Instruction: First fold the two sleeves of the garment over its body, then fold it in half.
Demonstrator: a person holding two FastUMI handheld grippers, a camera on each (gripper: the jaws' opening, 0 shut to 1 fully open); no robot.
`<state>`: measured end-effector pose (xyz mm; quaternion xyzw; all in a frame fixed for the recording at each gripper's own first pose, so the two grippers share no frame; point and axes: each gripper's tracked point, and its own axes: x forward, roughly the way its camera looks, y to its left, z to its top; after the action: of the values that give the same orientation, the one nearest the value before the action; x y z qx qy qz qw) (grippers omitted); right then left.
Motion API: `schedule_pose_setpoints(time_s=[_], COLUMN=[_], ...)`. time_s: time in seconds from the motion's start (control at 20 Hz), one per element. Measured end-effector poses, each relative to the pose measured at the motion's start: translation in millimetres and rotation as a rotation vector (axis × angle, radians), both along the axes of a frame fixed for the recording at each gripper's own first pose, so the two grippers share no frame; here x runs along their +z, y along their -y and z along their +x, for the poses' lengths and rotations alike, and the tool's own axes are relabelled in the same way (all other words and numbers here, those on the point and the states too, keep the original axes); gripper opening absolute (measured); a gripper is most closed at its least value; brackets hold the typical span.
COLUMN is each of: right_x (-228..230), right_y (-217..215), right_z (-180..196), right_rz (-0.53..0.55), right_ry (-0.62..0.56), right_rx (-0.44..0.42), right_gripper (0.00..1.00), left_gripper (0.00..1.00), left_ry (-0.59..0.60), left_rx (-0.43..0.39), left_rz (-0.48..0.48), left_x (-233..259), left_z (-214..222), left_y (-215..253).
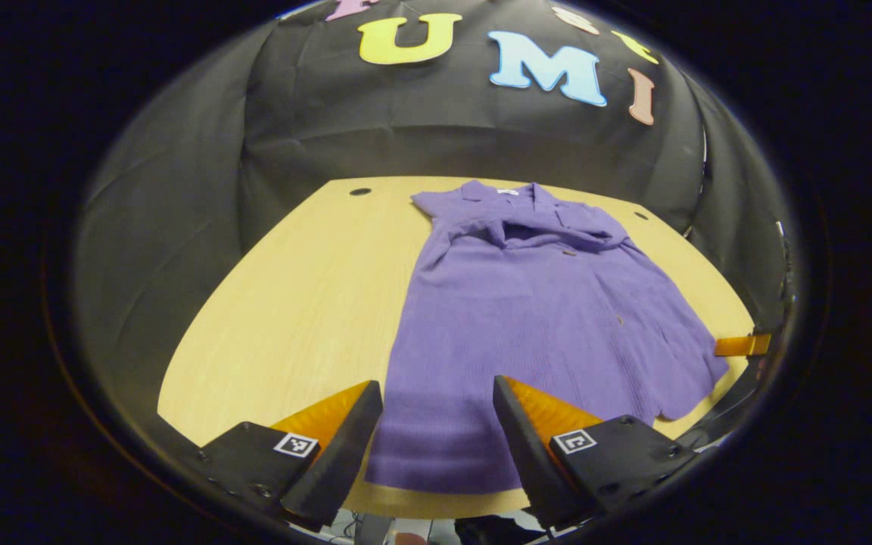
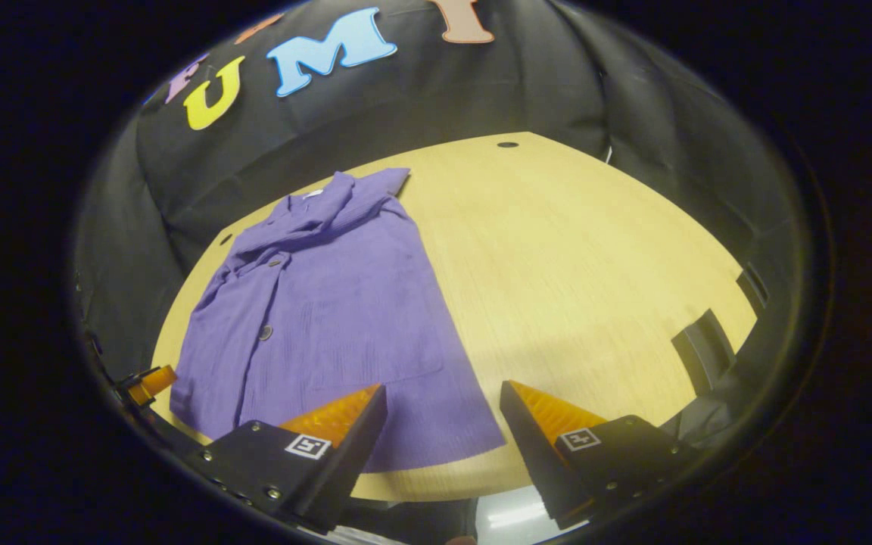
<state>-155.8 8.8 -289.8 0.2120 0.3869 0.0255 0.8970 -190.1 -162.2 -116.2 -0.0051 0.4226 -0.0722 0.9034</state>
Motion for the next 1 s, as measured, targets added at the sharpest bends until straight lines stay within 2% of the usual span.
schedule_pose_setpoints(time_s=[0.3,0.45,0.6,0.7,0.8,0.9,0.95,1.0], right_x=[-0.9,-3.8,-7.7,-12.8,-11.3,-9.5,-12.0,-12.3], right_y=[-13.0,-25.7,-32.3,-31.8,-35.8,-38.1,-35.6,-32.4], right_z=[-1.3,-8.1,-12.7,-15.3,-14.3,-14.6,-11.4,-10.9], right_rz=[-0.009,-0.045,-0.117,-0.194,-0.206,-0.19,-0.179,-0.17], right_ry=[0.003,-0.005,-0.013,-0.02,-0.015,-0.018,-0.02,-0.025], right_rx=[0.044,0.094,0.138,0.168,0.186,0.163,0.141,0.12], right_gripper=[0.94,0.94,1.0,1.0,1.0,0.9,0.74,0.65], left_gripper=[0.96,0.96,0.97,0.84,0.69,0.51,0.42,0.31], left_ry=[-0.054,-0.045,-0.047,-0.041,-0.03,-0.027,-0.03,-0.034], left_rx=[0.029,0.003,-0.018,-0.012,-0.024,-0.042,-0.044,-0.036], left_rz=[-0.015,0.026,0.051,0.044,0.038,0.036,0.031,0.028], left_x=[-20.8,-23.7,-25.5,-25.2,-24.9,-27.0,-27.8,-26.6], left_z=[-29.0,-32.4,-36.5,-34.8,-34.0,-37.5,-36.2,-34.6], left_y=[-14.9,-6.7,1.6,7.5,15.9,24.3,25.9,27.1])
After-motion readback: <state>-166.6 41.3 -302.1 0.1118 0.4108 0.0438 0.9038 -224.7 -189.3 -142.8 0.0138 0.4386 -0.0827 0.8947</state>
